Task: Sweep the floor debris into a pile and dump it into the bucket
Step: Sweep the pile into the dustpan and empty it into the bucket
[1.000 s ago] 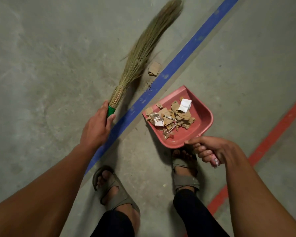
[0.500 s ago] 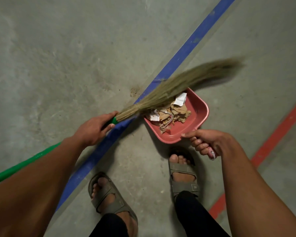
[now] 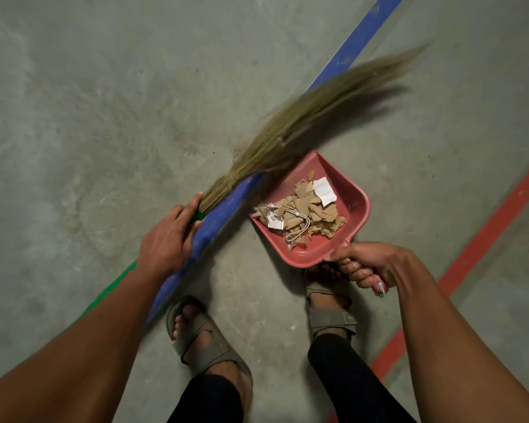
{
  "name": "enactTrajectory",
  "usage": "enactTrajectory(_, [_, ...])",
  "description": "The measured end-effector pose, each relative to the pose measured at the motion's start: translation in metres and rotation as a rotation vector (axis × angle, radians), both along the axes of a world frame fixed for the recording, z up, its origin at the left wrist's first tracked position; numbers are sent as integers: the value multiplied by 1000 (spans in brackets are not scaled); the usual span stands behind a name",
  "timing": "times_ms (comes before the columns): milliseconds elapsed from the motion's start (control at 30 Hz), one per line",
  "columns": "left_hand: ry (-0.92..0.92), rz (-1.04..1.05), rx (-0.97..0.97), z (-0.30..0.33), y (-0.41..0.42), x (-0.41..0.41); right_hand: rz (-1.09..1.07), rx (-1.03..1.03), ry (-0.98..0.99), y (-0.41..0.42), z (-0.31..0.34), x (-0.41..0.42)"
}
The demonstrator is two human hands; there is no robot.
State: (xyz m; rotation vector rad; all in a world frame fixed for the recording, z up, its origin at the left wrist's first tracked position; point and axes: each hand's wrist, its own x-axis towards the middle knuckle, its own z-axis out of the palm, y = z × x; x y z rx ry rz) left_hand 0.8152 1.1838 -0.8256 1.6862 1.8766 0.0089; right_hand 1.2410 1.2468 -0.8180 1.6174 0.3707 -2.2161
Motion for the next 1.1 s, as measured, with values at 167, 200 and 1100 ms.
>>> enactTrajectory(167, [72, 172, -28, -4, -13, -18, -92, -39, -22, -24, -9, -6])
enactTrajectory(200, [77, 178, -52, -6, -17, -20, -102, -39, -26, -27, -10, -6])
enactTrajectory(1100, [7, 55, -88, 6, -79, 14, -63, 108, -205, -115, 5, 64])
